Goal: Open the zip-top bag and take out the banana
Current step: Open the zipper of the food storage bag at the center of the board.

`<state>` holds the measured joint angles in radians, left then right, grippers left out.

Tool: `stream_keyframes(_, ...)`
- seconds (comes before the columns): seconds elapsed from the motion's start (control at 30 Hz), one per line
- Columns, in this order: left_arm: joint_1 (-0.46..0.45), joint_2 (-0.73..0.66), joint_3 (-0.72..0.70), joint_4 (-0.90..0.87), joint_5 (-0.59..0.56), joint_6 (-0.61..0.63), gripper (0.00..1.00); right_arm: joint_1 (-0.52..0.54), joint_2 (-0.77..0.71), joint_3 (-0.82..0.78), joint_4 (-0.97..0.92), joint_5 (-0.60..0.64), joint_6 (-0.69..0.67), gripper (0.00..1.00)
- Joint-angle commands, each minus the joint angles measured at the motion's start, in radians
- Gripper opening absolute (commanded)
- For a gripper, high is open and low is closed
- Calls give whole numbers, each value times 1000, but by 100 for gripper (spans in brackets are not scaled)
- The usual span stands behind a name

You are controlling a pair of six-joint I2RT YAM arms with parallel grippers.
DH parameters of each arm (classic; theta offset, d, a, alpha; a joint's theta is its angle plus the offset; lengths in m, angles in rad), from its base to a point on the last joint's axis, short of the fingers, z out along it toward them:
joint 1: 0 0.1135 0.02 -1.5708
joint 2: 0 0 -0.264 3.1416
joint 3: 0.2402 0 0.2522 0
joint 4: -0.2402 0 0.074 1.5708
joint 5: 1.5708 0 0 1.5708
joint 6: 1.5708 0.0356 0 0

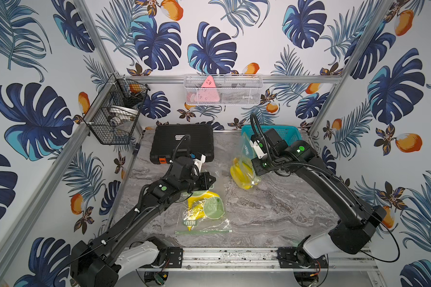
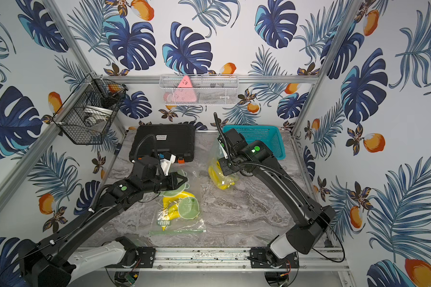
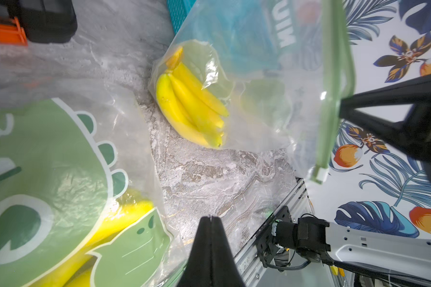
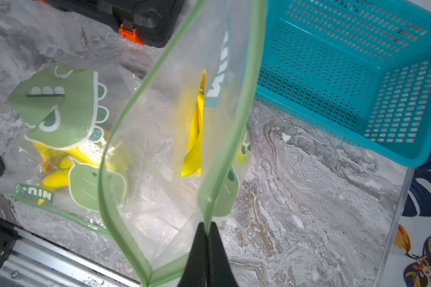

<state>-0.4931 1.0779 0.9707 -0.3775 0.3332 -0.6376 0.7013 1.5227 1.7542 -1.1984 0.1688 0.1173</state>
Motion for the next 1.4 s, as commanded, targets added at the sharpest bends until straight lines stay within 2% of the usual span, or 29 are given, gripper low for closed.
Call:
stream_keyframes(0.0,38,34,83,19,-35,90,12,6,4,-9,-21,-14,-22,0)
stream_keyframes(0.07,88,94,152,67,42,90,24,9,-5,-25,-21,-9,-16,0)
stream_keyframes(0.2,102,242,288,178,145,67,37,13,-32,-44,8,-30,-1,0)
stream_keyframes(0.33,96,375,380,267,273,9,37,31,-13,-28,9,-44,4,0)
stream_keyframes(0.4,76,412,418,264,301,6,38,36,-2,-23,15,-47,2,0)
stream_keyframes(0.63,0,415,463,110,250,101,39,40,35,-5,27,-46,12,0)
stream_keyframes(0.83,-17,447,533,-96,173,160,44,40,51,14,32,-33,25,0)
stream_keyframes(1.0,-35,459,519,-112,130,157,43,44,64,30,30,-41,31,0)
stream_keyframes(1.1,-38,495,537,-135,146,155,43,47,66,33,35,-43,32,0)
stream_keyframes(1.27,-49,481,531,-94,114,138,44,50,70,28,21,-34,37,0)
stream_keyframes(1.37,-56,511,575,-155,80,171,44,53,68,28,21,-37,36,0)
